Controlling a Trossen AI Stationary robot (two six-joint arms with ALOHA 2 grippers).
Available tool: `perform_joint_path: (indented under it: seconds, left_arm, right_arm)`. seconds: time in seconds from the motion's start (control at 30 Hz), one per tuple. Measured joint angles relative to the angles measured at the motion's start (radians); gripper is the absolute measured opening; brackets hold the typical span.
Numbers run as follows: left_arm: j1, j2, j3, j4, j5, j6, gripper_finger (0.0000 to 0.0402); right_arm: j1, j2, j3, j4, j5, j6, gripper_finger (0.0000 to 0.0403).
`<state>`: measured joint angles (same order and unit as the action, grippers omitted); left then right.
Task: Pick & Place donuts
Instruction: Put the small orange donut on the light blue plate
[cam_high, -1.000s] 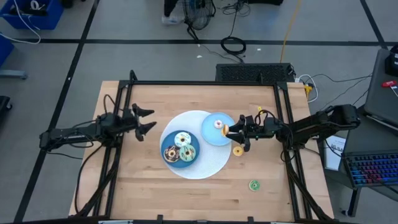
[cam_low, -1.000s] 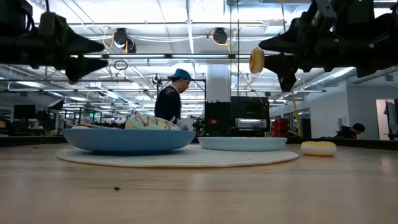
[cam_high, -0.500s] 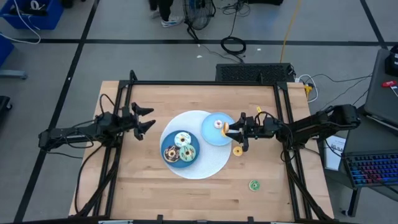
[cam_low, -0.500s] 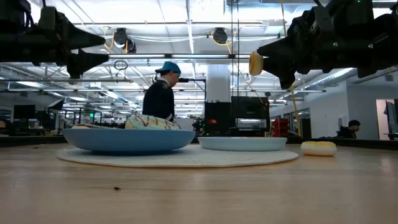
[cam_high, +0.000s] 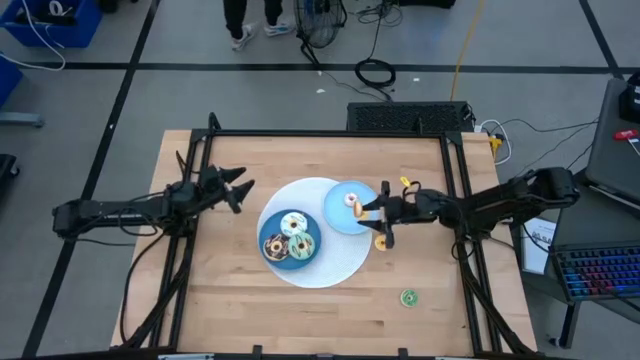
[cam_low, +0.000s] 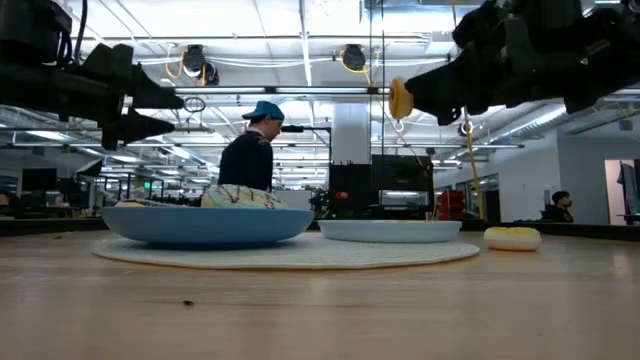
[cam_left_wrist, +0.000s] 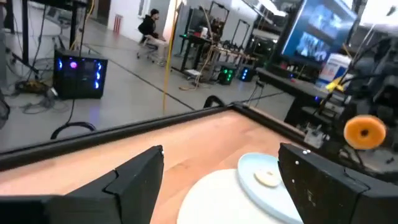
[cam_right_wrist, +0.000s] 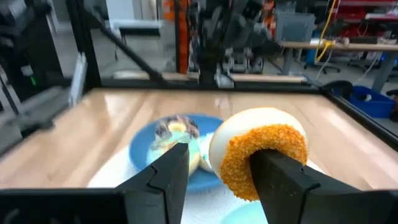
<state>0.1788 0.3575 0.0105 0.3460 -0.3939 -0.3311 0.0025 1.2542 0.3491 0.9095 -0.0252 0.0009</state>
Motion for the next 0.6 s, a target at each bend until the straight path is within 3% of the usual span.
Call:
perform_joint_path:
  seconds: [0.2, 0.4, 0.47, 0.6]
  left_arm:
    - [0.007, 0.079, 0.0, 0.001, 0.015, -0.087, 0.031]
    - [-0.035, 0.225, 0.018, 0.235, 0.335, 0.025, 0.031]
    - [-0.077, 0.303, 0.072, 0.231, 0.327, 0.109, 0.031]
    - [-0.152, 0.523, 0.245, 0.147, 0.2, 0.329, 0.031]
  right_arm:
    - [0.0, 0.046, 0.088, -0.132, -0.003, -0.067, 0.0155]
    - [0.0, 0.081, 0.099, -0.119, -0.002, -0.117, 0.0155]
    - [0.0, 0.086, 0.099, -0.106, -0.002, -0.119, 0.0155]
    - [0.0, 0.099, 0.099, -0.09, 0.001, -0.116, 0.0155]
